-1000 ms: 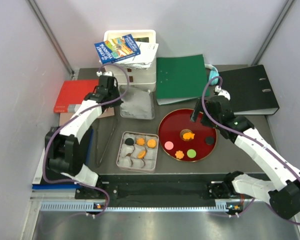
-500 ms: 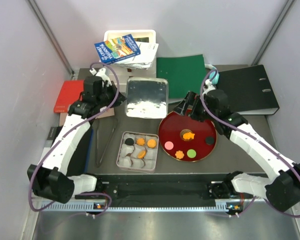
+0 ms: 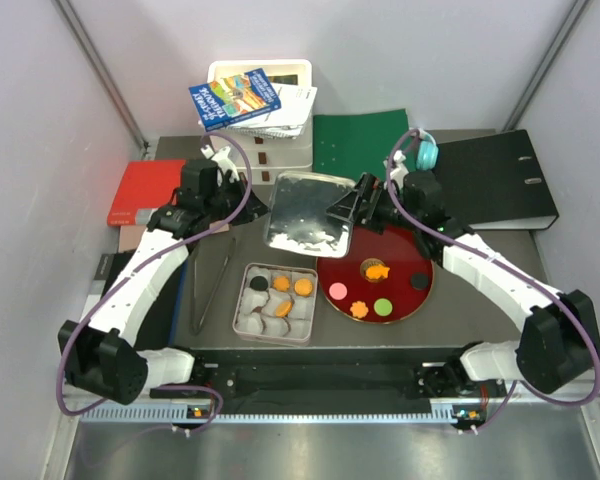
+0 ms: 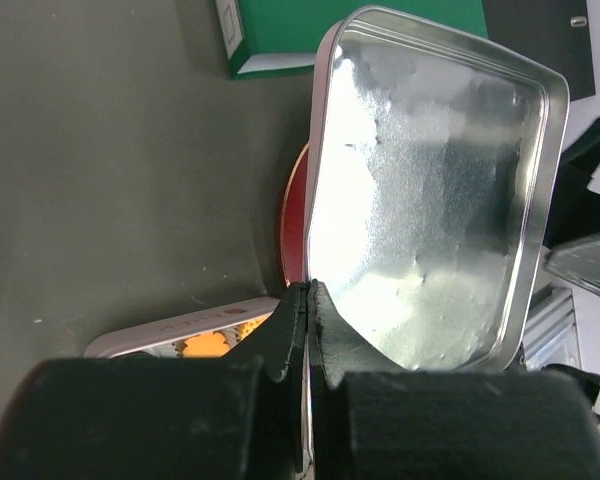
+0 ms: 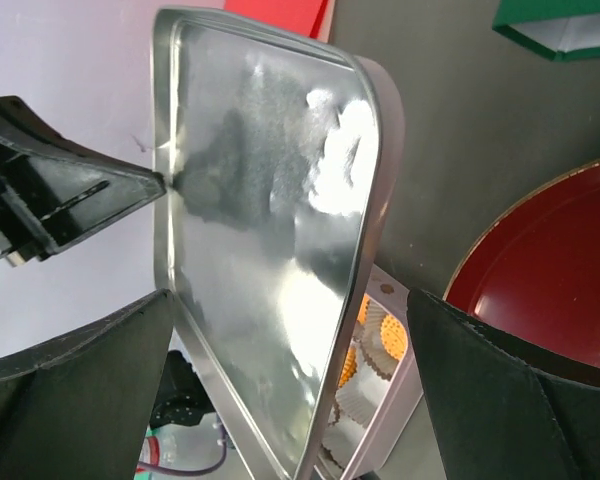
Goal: Pack the cookies
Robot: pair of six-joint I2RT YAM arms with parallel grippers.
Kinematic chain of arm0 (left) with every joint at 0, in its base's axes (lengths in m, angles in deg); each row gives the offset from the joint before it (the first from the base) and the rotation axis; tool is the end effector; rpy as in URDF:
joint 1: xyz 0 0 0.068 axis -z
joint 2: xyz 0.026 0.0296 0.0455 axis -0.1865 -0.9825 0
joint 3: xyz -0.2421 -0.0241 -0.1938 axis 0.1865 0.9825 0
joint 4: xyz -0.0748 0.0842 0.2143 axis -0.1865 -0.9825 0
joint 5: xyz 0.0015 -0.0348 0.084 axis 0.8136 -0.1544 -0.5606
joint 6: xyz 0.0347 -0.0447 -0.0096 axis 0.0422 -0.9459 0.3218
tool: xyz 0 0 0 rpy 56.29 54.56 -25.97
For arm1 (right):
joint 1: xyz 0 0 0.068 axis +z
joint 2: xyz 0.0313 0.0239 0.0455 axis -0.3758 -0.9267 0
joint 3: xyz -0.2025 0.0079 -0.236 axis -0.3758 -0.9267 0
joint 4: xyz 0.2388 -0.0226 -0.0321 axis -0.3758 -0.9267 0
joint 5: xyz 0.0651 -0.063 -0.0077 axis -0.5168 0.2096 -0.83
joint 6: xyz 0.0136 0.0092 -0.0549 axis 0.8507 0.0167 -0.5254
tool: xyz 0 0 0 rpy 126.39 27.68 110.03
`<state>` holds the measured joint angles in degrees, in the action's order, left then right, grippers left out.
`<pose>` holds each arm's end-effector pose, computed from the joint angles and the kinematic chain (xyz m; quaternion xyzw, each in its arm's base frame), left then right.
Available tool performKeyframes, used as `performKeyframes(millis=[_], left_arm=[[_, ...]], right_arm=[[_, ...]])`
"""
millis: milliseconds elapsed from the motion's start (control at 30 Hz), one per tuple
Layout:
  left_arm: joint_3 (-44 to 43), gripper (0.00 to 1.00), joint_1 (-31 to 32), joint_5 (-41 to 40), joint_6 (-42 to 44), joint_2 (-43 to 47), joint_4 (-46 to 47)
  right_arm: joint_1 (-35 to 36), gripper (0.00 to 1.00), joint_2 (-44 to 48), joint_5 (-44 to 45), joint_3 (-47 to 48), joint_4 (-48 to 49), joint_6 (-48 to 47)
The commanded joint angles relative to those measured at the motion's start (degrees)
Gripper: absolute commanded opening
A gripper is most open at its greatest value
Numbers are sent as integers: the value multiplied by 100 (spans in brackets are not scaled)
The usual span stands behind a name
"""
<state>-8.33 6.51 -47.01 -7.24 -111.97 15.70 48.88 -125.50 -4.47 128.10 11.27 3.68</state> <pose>0.2365 -0.0881 0.3790 -0.0138 0.8654 -0.3322 0.3749 0.2370 0.1383 0.3461 0.0292 0.8096 0.4760 0.3422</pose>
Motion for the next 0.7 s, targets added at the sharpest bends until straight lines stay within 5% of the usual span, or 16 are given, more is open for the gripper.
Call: performKeyframes(millis=[0,67,400,567,667], left_arm=[[-302,0,111,220,-63,-103,438],[-311,0,129,273,-81,-129,473],[-258,0,173,151,-11,-121,438],[-232,0,173,62,7,-121,438],[-240,16,173,-60,59,-121,412]], right_arm=[[-53,99,-167,-187,171,418,-26],[-53,96,-212,-248,127,506,-26],[-53,33,-282,-425,100,858,-17],[-53,13,-116,-381,161,569,-175],[-62,0,51,-337,258,271,-360]])
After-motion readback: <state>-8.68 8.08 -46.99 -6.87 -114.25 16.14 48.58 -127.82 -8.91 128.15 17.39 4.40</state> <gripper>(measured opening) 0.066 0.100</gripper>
